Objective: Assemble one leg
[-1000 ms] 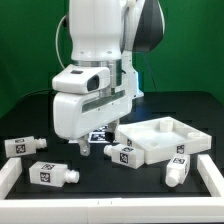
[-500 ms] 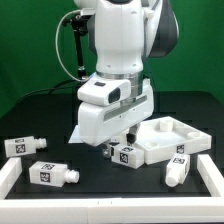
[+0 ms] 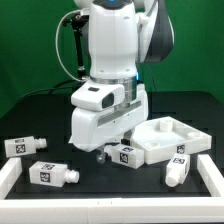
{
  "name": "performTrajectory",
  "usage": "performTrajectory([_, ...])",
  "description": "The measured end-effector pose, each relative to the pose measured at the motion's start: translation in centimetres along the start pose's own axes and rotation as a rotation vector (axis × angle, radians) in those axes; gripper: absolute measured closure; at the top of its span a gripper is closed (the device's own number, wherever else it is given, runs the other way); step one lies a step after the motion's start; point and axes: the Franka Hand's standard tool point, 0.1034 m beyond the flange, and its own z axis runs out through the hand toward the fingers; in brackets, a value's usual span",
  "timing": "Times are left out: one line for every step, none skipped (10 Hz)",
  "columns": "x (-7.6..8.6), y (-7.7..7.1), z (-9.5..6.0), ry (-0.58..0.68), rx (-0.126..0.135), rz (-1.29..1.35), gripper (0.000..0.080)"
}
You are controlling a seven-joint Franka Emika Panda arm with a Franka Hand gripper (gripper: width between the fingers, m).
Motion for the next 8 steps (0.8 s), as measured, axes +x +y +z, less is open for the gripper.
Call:
performTrajectory([-0.18,-0.18,0.47,-0.003,0.006,0.001,0.0150])
performTrajectory([-0.20,-0.35,0.79,-0.004,0.009,0.001,0.0150])
performTrajectory([-0.21,-0.36,0.80,-0.005,0.010,0.001,0.0150])
performTrajectory([-0.22,-0.37,0.81,-0.005,0.010,0.001,0.0258])
performTrajectory([-0.22,-0.37,0.82,-0.005,0.010,0.001,0.0409])
performTrajectory([-0.22,-0.37,0.82,-0.005,0.010,0.001,0.0409])
performTrajectory([-0.22,-0.38,0.82,-0.005,0.010,0.001,0.0511])
performTrajectory([-0.22,-0.38,0.82,-0.005,0.010,0.001,0.0511])
